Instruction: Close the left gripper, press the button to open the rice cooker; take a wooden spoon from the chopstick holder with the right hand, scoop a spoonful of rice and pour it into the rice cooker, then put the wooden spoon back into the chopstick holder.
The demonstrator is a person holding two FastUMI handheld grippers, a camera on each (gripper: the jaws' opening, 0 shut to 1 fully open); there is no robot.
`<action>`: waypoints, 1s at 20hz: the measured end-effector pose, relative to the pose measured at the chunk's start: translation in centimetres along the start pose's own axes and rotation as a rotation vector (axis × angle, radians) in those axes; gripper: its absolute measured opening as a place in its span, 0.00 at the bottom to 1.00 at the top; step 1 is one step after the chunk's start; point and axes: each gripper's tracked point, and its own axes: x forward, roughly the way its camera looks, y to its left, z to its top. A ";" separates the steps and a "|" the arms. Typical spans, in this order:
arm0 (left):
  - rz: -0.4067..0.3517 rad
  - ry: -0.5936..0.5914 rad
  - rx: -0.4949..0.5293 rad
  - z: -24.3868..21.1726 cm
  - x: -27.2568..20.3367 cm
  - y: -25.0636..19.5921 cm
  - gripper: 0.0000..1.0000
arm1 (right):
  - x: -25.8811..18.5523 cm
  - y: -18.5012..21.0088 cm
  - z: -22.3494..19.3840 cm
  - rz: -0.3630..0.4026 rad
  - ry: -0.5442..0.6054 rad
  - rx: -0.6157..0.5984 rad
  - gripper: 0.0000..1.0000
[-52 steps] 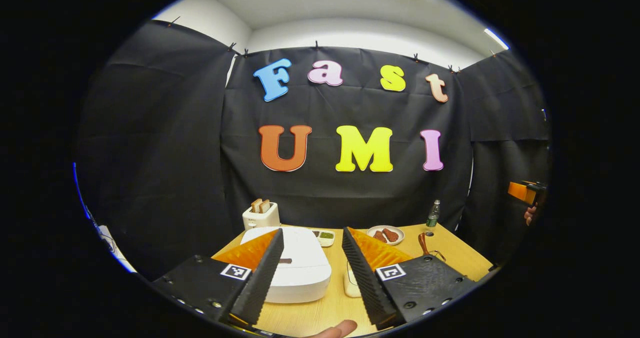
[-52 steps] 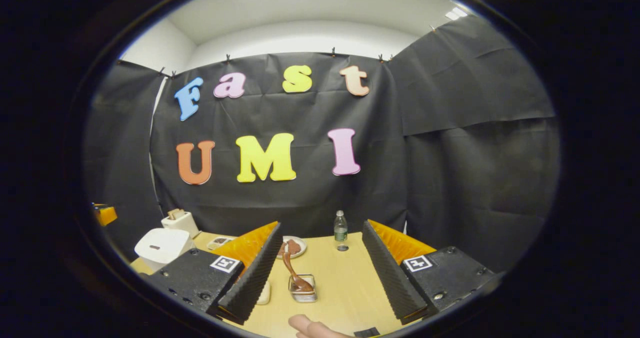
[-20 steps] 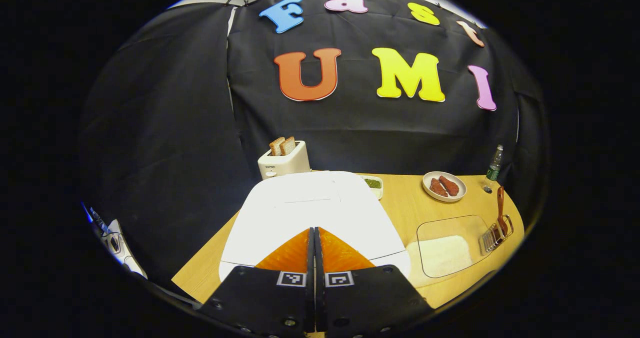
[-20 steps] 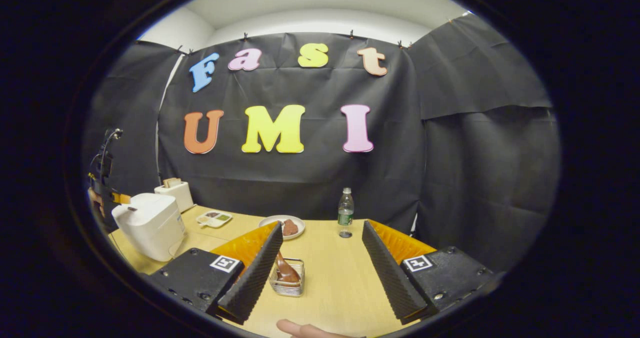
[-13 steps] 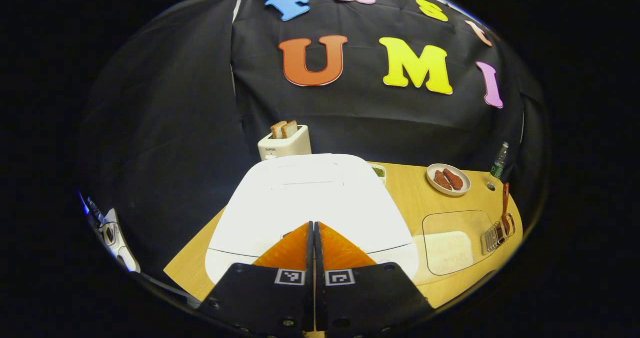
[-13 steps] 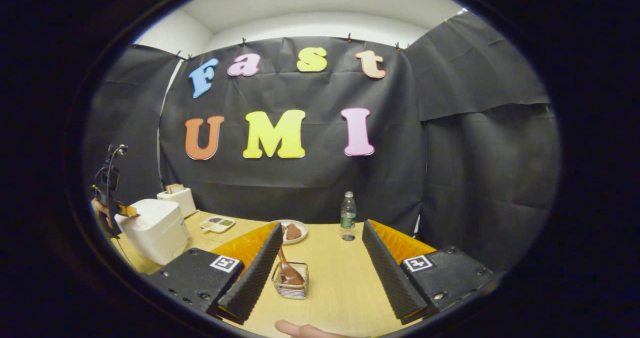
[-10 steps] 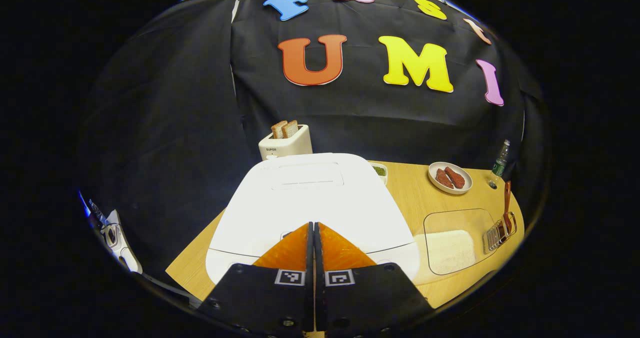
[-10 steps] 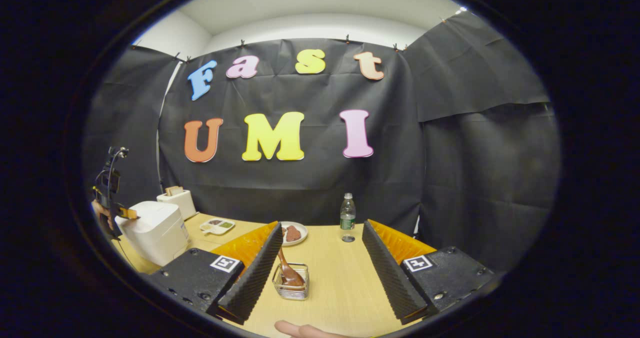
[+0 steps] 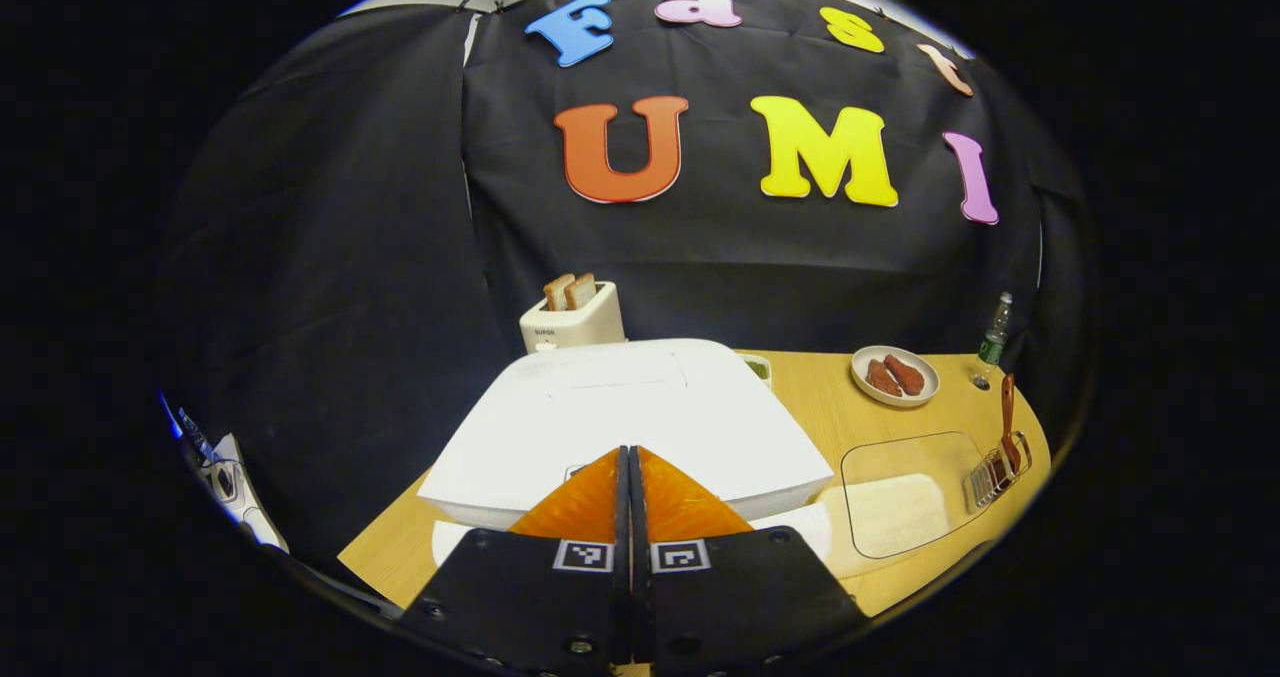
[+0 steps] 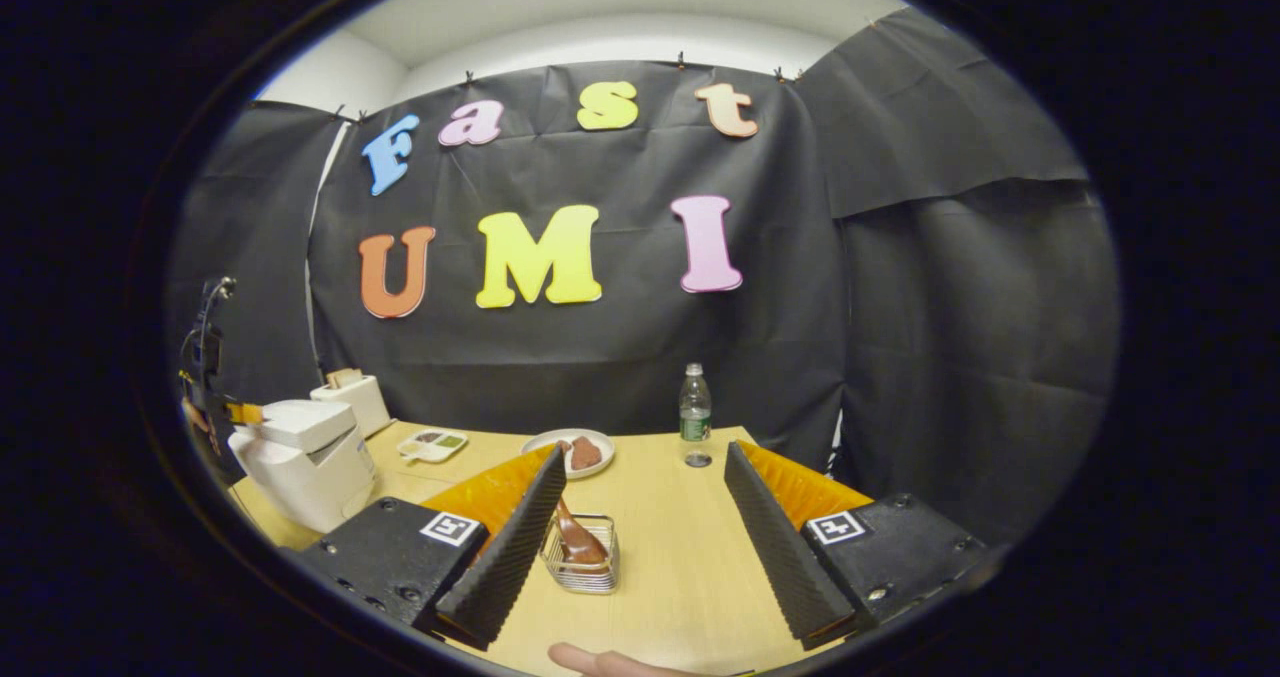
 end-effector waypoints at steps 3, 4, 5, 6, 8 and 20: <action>0.021 -0.074 -0.008 2.3 -2.0 1.2 0.21 | 0.5 1.0 -1.4 0.028 0.032 -0.003 1.00; 0.021 -0.074 -0.029 2.3 -2.9 1.3 0.29 | 0.7 1.1 -2.0 0.029 0.040 -0.017 1.00; 0.013 -0.081 -0.051 2.3 -3.8 1.2 0.43 | 1.0 1.1 -2.4 0.024 0.047 -0.031 1.00; 0.009 -0.101 -0.065 2.7 -4.9 1.2 0.55 | 1.2 1.1 -2.9 0.023 0.058 -0.041 1.00; 0.035 -0.130 -0.093 2.6 -6.9 1.9 0.97 | 1.6 1.3 -3.7 0.014 0.068 -0.054 1.00; -0.099 -0.317 -0.043 0.9 -17.2 -2.8 0.95 | 8.7 5.2 -9.0 0.114 0.175 -0.005 1.00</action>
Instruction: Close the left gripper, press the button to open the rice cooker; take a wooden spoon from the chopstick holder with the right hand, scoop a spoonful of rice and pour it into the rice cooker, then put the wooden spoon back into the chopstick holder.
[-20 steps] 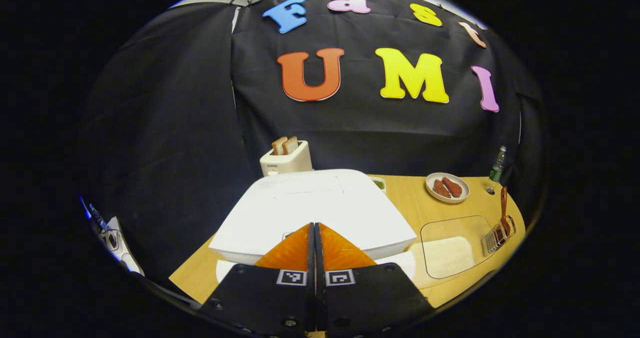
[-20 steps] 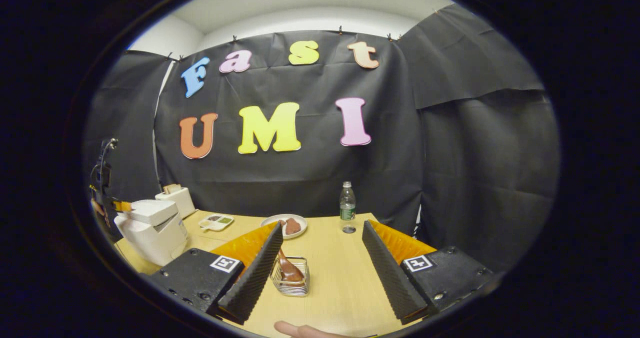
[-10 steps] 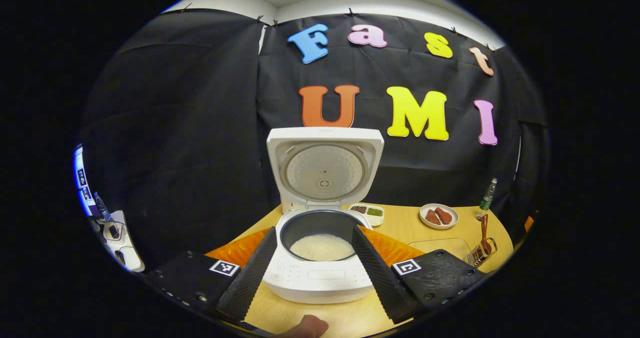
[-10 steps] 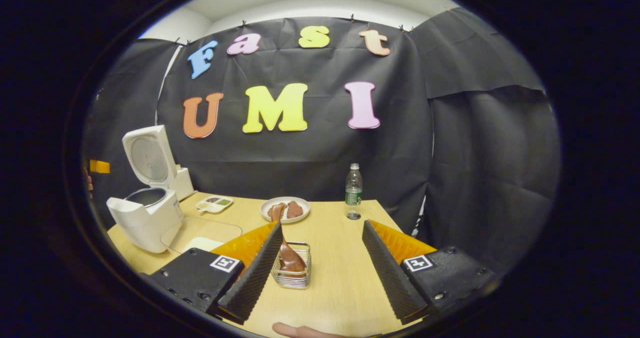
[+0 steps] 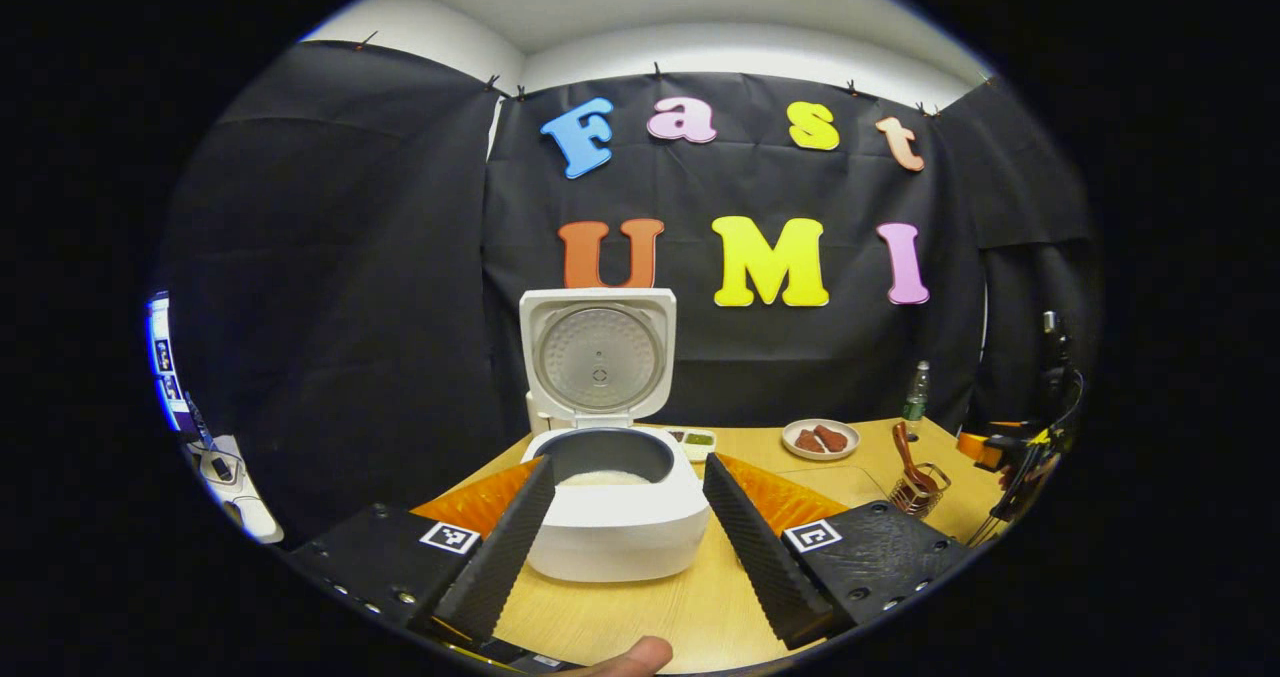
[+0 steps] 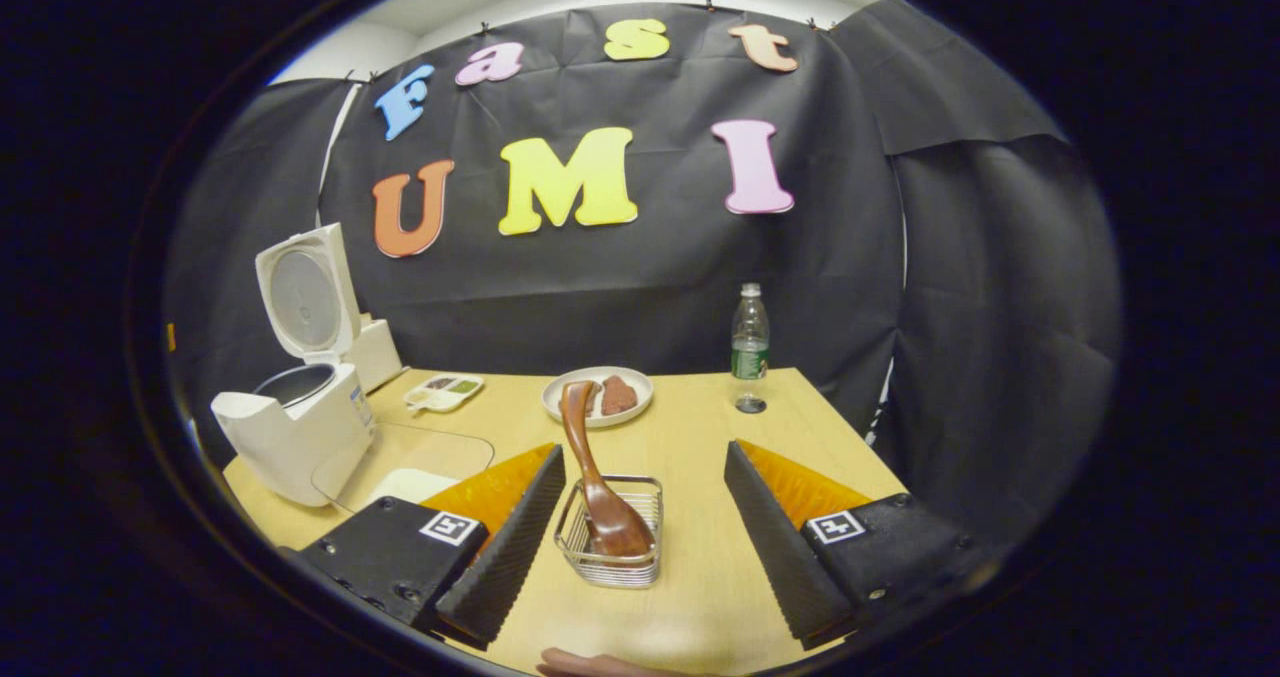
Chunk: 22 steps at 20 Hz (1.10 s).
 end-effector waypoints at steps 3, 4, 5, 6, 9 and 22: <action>-0.016 -0.043 -0.001 0.2 -2.2 -0.8 0.95 | 2.7 2.2 -1.7 0.075 0.077 0.032 1.00; -0.029 -0.051 -0.004 0.1 -3.1 -1.3 0.95 | 3.7 2.8 -1.9 0.087 0.095 0.032 1.00; -0.042 -0.058 -0.007 -0.3 -3.7 -1.8 0.95 | 4.6 3.4 -2.4 0.104 0.120 0.021 1.00; -0.057 -0.064 -0.006 -0.5 -4.3 -1.9 0.95 | 5.6 4.1 -2.8 0.127 0.148 0.002 1.00; -0.061 -0.055 0.010 -1.6 -5.6 -1.4 0.95 | 8.8 4.2 -3.7 0.125 0.195 -0.068 0.96; -0.062 -0.057 -0.022 -2.5 -5.8 0.4 0.95 | 12.1 3.4 -4.9 0.038 0.271 -0.010 0.64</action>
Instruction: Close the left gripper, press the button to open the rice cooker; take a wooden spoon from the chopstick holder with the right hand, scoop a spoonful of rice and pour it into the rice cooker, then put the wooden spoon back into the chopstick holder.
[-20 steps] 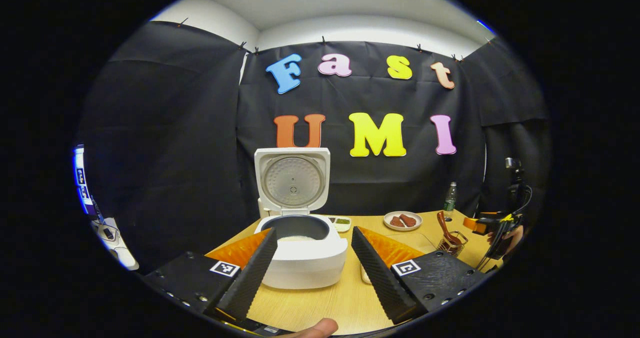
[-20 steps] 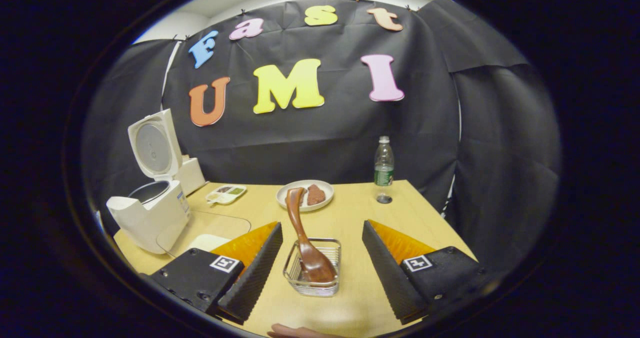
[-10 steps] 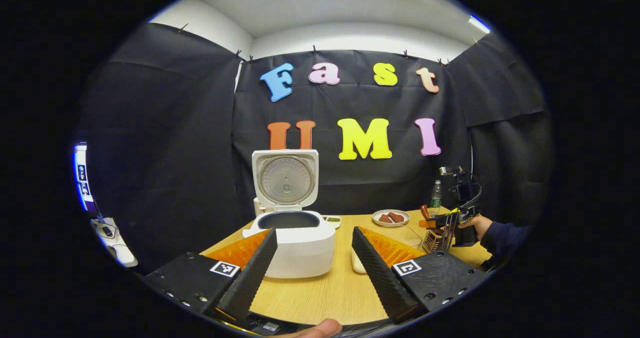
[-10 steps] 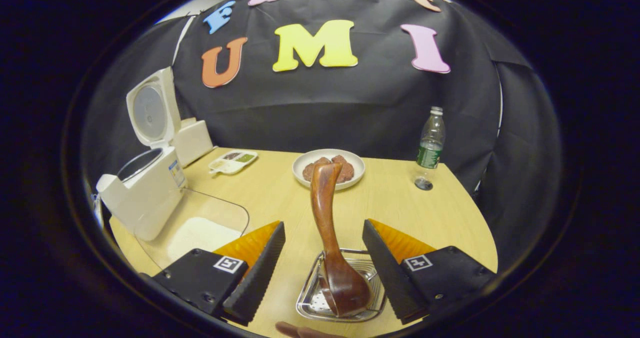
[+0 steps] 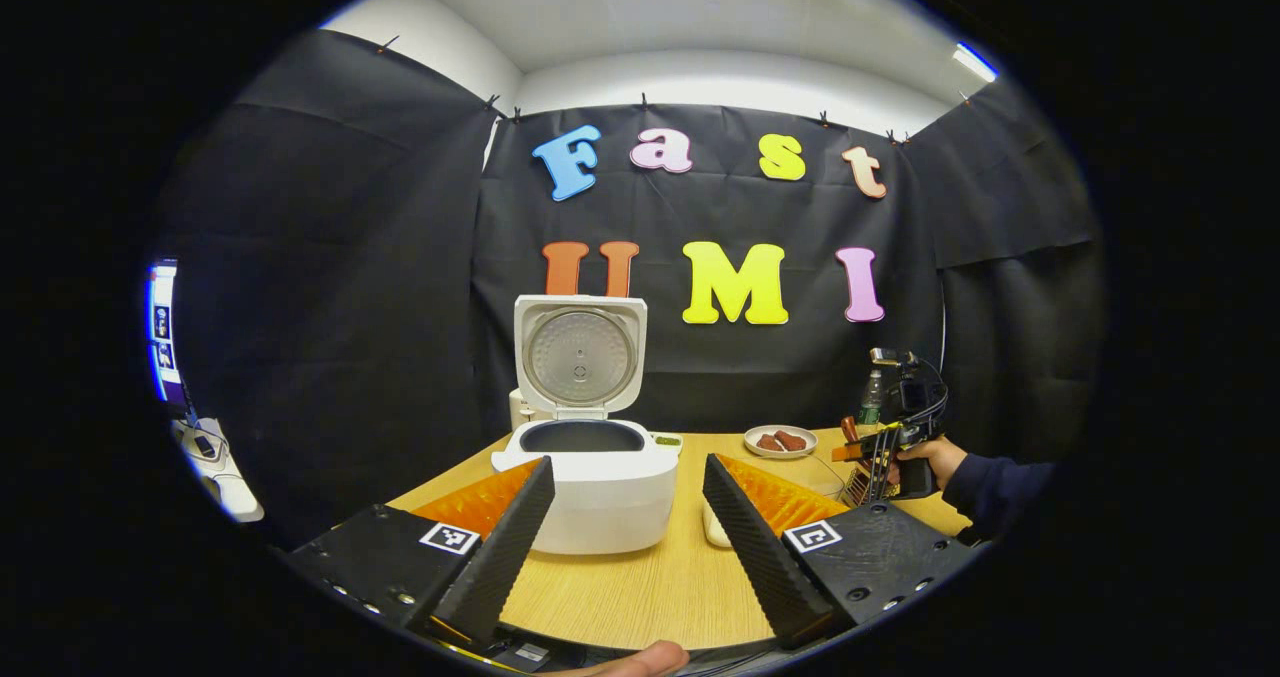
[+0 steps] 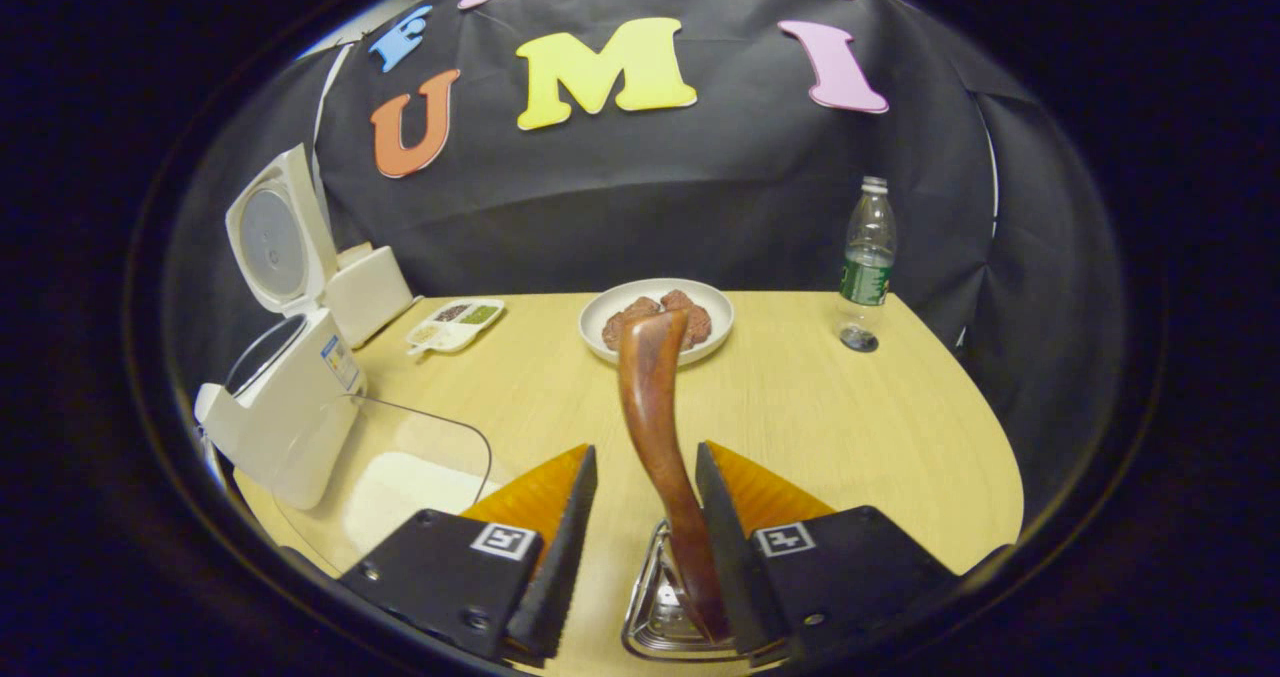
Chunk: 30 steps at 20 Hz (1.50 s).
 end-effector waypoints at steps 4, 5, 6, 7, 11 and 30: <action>-0.003 0.010 0.004 -0.5 -0.5 0.4 0.95 | -1.9 -1.2 0.7 -0.041 -0.032 0.025 0.22; 0.000 0.010 0.001 -0.5 -0.6 0.7 0.95 | -2.5 -1.3 0.7 -0.025 -0.030 0.047 0.17; -0.002 0.007 -0.001 -0.5 -0.8 0.6 0.95 | -3.1 -1.3 0.8 -0.025 -0.030 0.051 0.16; 0.000 0.004 -0.004 -0.3 -0.7 0.9 0.95 | -3.7 -1.2 0.9 -0.024 -0.039 0.047 0.15; 0.006 -0.007 -0.002 0.1 -1.5 1.6 0.95 | -6.4 -0.8 3.1 -0.043 -0.095 0.005 0.13; 0.012 -0.027 0.050 1.4 -3.8 2.8 0.96 | -10.9 14.7 7.6 -0.025 -0.345 -0.086 0.11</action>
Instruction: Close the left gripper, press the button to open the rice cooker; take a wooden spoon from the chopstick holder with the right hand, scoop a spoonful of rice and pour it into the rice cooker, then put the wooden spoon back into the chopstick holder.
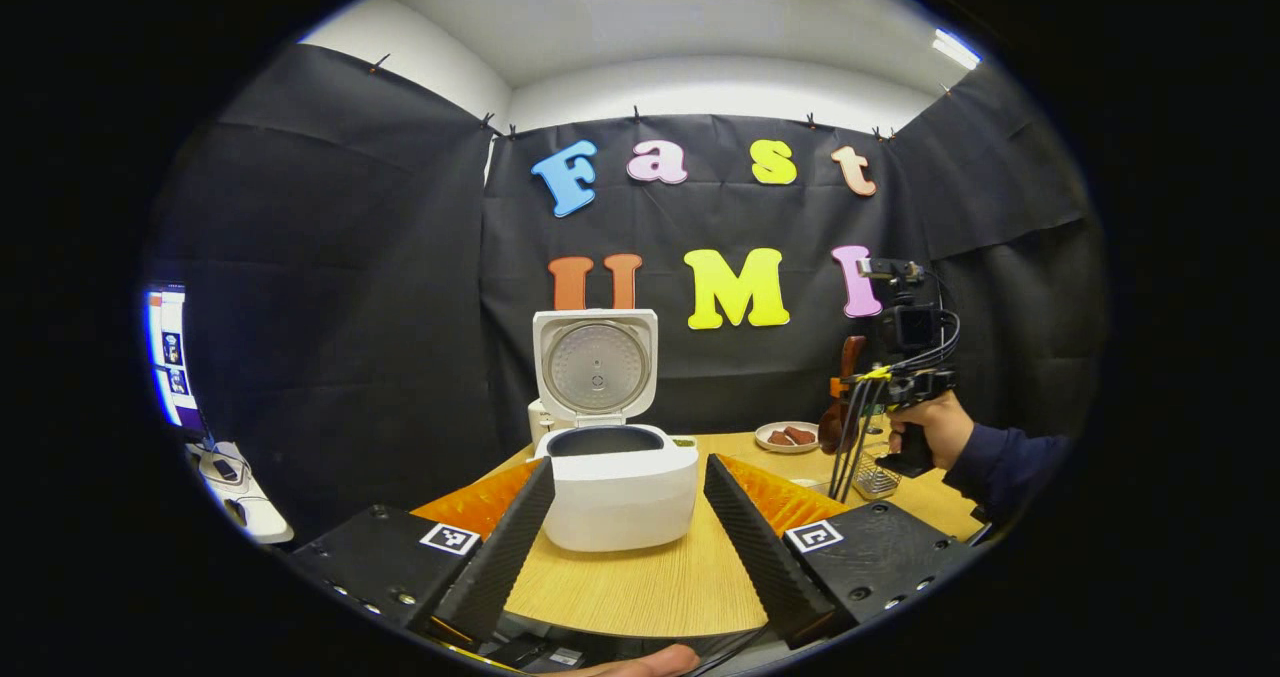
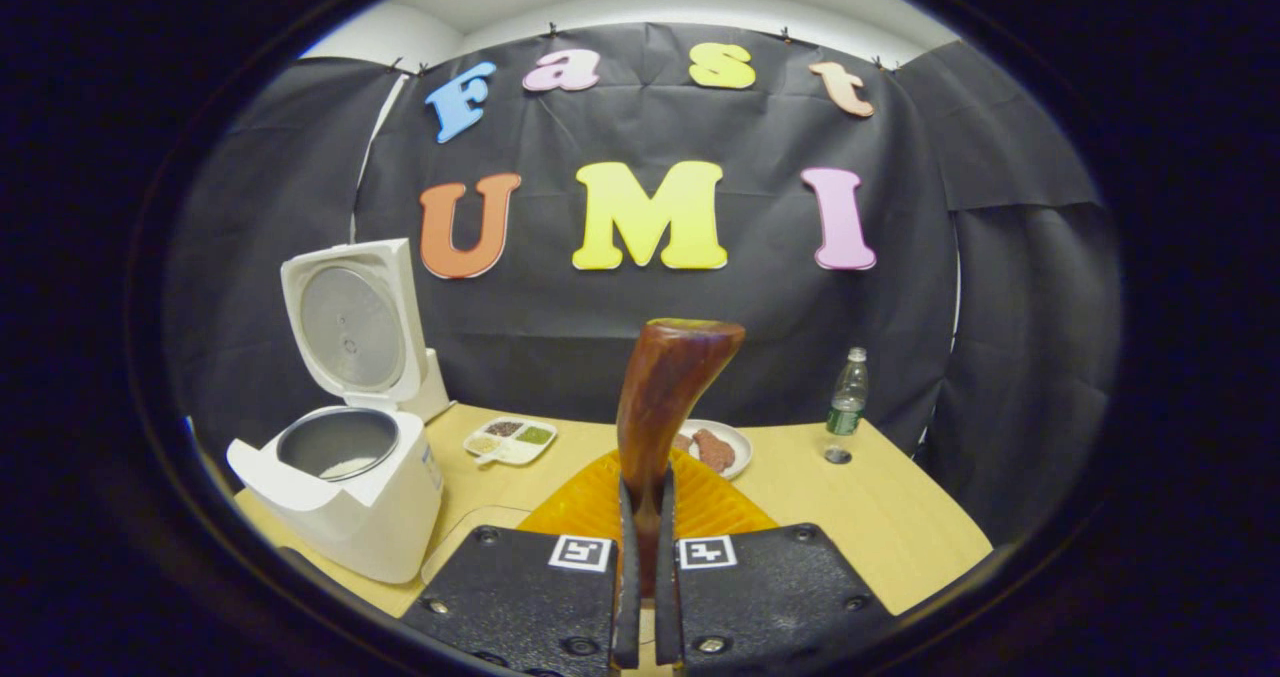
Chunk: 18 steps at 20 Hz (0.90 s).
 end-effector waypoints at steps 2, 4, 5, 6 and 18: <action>0.000 -0.003 -0.004 0.1 -0.3 0.4 0.95 | 1.2 2.1 -2.3 0.024 0.027 -0.023 0.11; 0.000 -0.010 -0.009 0.3 -0.4 0.9 0.95 | 2.3 2.5 -4.2 -0.015 0.050 -0.041 0.11; 0.000 -0.007 -0.013 0.0 -0.3 1.2 0.96 | 2.8 2.8 -5.0 -0.032 0.055 -0.050 0.11; 0.004 -0.001 -0.014 -0.2 -0.4 1.3 0.95 | 3.4 3.2 -5.6 -0.037 0.063 -0.056 0.11; 0.066 0.017 0.031 -1.2 -0.3 3.1 0.96 | 4.8 7.0 -10.6 0.073 0.175 0.016 0.11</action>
